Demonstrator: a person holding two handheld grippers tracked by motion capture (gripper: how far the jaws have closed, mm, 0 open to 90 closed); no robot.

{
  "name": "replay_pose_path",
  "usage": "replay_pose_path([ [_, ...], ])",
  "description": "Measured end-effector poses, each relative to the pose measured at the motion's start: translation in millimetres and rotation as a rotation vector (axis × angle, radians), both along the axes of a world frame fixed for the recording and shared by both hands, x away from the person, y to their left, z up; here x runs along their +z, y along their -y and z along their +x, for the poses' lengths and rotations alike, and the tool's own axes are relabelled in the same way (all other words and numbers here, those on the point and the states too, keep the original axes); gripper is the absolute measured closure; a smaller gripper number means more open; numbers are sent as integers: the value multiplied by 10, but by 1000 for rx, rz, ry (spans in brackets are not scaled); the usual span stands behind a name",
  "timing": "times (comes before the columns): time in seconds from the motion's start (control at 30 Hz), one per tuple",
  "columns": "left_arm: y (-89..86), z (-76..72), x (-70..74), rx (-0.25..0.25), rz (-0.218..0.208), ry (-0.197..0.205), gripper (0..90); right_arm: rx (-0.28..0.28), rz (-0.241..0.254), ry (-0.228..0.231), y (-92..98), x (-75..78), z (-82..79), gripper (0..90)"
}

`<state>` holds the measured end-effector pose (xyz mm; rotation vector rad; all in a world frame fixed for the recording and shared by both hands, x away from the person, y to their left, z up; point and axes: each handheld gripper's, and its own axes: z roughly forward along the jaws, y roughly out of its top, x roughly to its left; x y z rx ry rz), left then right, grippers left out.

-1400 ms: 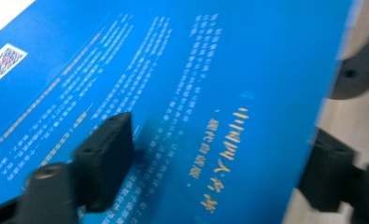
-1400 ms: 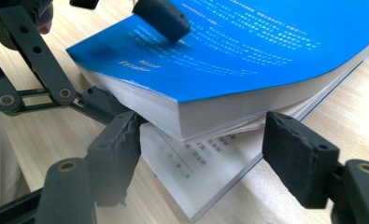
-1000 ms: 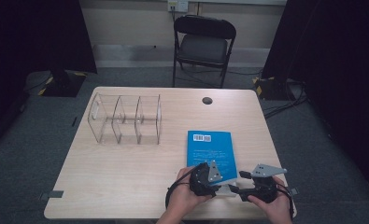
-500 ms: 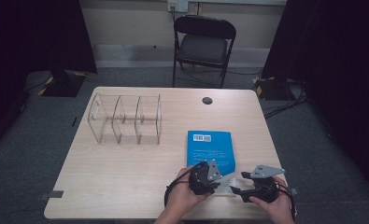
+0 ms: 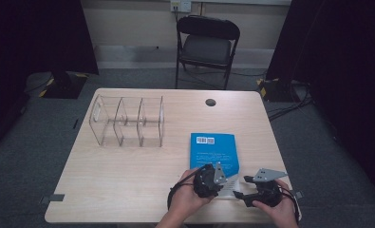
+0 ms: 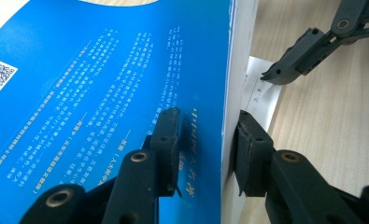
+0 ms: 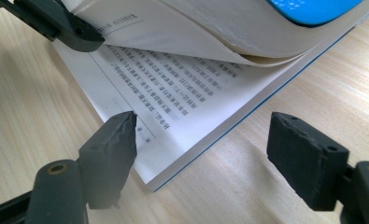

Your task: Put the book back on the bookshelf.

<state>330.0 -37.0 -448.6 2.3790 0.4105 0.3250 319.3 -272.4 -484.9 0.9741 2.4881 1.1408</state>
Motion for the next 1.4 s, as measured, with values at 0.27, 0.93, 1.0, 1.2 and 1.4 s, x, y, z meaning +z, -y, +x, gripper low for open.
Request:
replay_pose_path([
  [0.27, 22, 3, 41, 11, 25, -12, 680, 1, 8, -9, 1, -7, 3, 223],
  [0.93, 50, 76, 342, 58, 71, -71, 723, 18, 56, -9, -66, -13, -26, 147],
  [1.0, 54, 87, 360, 57, 77, -78, 724, 19, 53, -10, -75, -14, -31, 141],
  [1.2, 55, 95, 374, 64, 77, -85, 724, 38, 67, -4, -99, -8, -50, 140],
  [1.4, 53, 109, 402, 69, 74, -91, 726, 55, 36, -18, -149, -41, -65, 140],
])
